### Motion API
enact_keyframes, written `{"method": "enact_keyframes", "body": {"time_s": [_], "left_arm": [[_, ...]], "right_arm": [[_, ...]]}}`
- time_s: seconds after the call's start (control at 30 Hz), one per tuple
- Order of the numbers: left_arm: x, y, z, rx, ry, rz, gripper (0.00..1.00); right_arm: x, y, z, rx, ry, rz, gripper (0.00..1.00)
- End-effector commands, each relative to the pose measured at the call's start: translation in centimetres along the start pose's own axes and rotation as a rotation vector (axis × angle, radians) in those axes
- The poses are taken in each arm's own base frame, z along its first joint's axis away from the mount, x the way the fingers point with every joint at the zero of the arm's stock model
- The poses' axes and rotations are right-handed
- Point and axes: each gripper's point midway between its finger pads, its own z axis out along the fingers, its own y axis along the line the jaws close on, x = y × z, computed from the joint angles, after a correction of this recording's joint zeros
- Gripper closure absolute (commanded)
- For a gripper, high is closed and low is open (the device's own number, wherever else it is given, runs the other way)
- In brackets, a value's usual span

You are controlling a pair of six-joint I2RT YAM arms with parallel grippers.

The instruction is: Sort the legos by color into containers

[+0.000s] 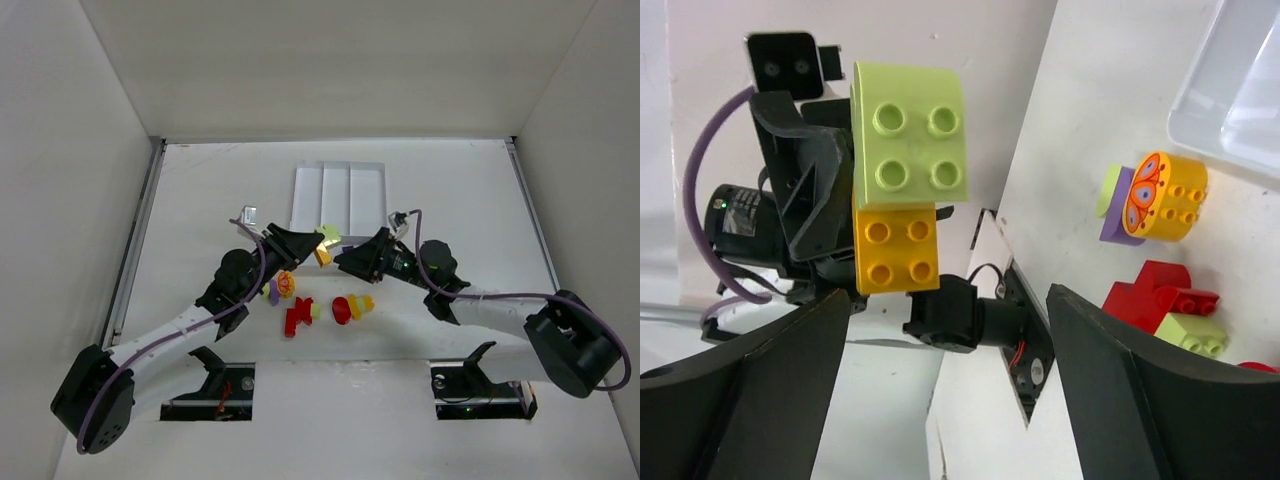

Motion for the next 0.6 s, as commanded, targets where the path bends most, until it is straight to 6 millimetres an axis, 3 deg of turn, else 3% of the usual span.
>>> {"method": "enact_keyframes", "body": {"time_s": [0.0,0.23,0.57], "left_arm": [[-0.5,-0.9,-1.0,0.054,0.005,-0.036,0.8],[0.4,0.0,-2.3,0.068,0.085,-0.119,0.81],[1.1,-2.6,-3.9,0.178,0.113,-0.159,0.82]], "right_arm": [[-0.7,1.9,-0.9,-0.07,-0.022,-0.068,0.14],[-1.2,4.3,-1.7,-0.129,-0.025,-0.165,0.08],[-2.3,3.6,0.2,-0.1,-0.029,-0.177,0.11]]}}
